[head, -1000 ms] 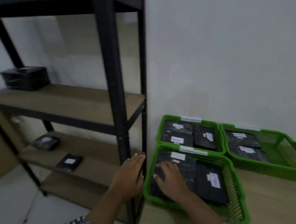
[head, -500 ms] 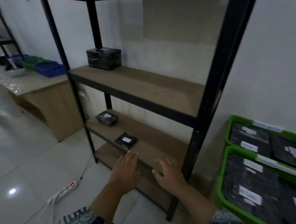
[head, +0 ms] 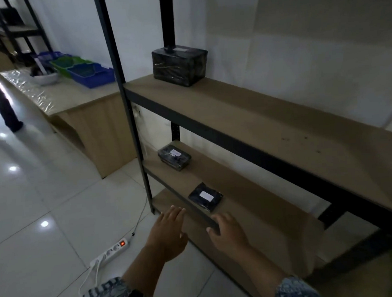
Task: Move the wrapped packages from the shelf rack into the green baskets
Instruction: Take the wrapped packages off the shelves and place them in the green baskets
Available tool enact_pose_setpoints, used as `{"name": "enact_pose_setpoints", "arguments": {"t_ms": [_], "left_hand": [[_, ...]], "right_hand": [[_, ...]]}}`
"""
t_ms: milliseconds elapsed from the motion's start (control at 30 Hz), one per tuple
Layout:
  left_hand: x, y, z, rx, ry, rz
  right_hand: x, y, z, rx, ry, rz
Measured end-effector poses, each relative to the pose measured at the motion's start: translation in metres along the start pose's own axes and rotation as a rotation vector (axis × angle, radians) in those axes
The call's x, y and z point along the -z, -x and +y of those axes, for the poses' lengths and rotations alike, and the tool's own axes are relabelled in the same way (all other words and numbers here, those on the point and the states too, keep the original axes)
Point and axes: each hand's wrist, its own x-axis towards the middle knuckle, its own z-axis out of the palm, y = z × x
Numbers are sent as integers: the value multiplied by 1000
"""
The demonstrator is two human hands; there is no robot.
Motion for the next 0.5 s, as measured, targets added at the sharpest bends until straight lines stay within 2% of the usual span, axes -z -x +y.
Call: {"name": "enact_pose_setpoints", "arguments": {"t_ms": [233, 500], "left_hand": [[17, -67, -81, -57, -44, -69], [31, -170, -203, -173, -68, -96]], "right_hand": [[-29, -85, -48, -24, 77, 20], [-63, -196, -109, -177, 96, 102]]}}
